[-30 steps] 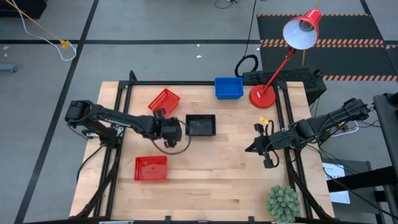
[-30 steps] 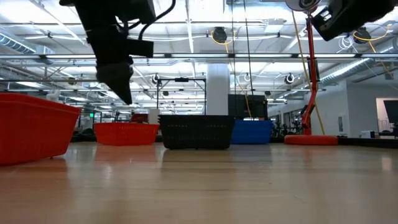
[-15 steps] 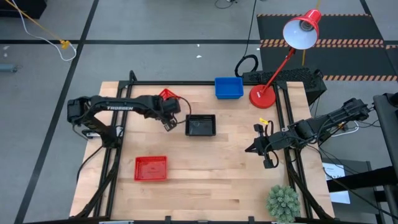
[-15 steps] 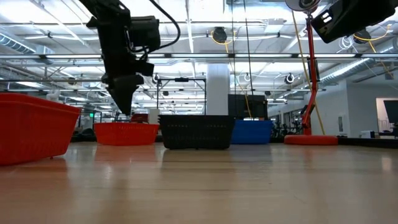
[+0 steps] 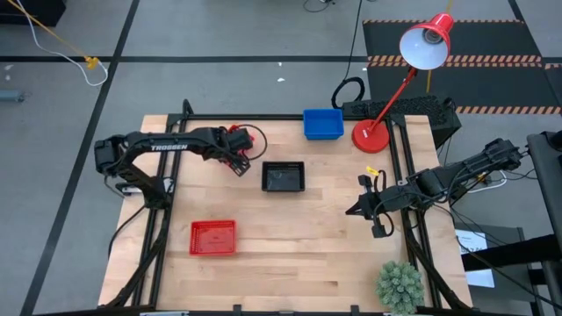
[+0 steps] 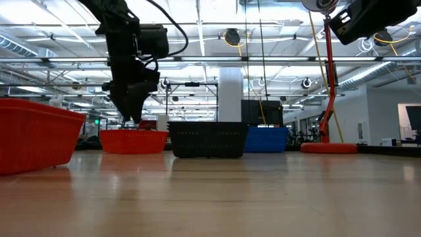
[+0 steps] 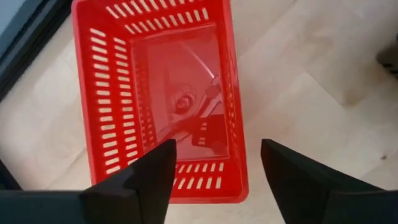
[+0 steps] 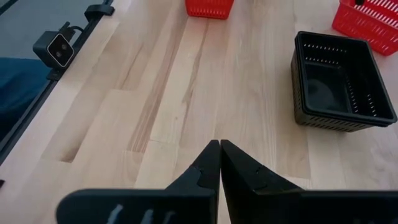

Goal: Stack baskets by color
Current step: Stack the top red basket on the stacked red baskets

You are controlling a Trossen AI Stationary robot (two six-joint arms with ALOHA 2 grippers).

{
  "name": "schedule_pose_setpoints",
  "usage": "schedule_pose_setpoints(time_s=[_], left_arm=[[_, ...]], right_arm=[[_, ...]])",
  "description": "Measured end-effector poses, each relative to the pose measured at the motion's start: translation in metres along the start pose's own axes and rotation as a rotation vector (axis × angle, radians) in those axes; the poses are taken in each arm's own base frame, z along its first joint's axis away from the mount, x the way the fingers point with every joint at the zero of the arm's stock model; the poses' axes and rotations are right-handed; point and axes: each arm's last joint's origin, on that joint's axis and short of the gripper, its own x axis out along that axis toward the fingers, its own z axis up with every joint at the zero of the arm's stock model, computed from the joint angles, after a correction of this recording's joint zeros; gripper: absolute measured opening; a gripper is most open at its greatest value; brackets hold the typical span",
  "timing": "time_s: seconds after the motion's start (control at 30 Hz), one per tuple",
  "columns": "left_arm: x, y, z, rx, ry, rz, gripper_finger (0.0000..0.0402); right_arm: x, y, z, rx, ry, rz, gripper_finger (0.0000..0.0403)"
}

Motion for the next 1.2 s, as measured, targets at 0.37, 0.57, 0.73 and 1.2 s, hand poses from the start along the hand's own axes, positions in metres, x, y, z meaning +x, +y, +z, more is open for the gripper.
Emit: schedule_pose_setpoints(time_s=[0.37, 0.57, 0.73, 1.2], left_arm=[[0.001, 0.002, 0.001, -0.002, 0.004, -0.006, 0.0262], [0.001, 0.001, 0.001, 0.002, 0.005, -0.020, 0.0241], [0.011, -0.001, -0.003, 0.003, -0.025, -0.038, 0.0233], [0.035, -0.002, -0.026, 0.086, -0.007, -0.019, 0.0213]], right_arm=[[0.000, 0.000, 0.000, 0.000, -0.002, 0.001, 0.0006], [0.000, 0.000, 0.001, 0.001, -0.006, 0.001, 0.0006], [0.000, 0.000, 0.001, 0.001, -0.006, 0.002, 0.0006], [0.000, 0.000, 0.001, 0.000, -0.006, 0.001, 0.0006]])
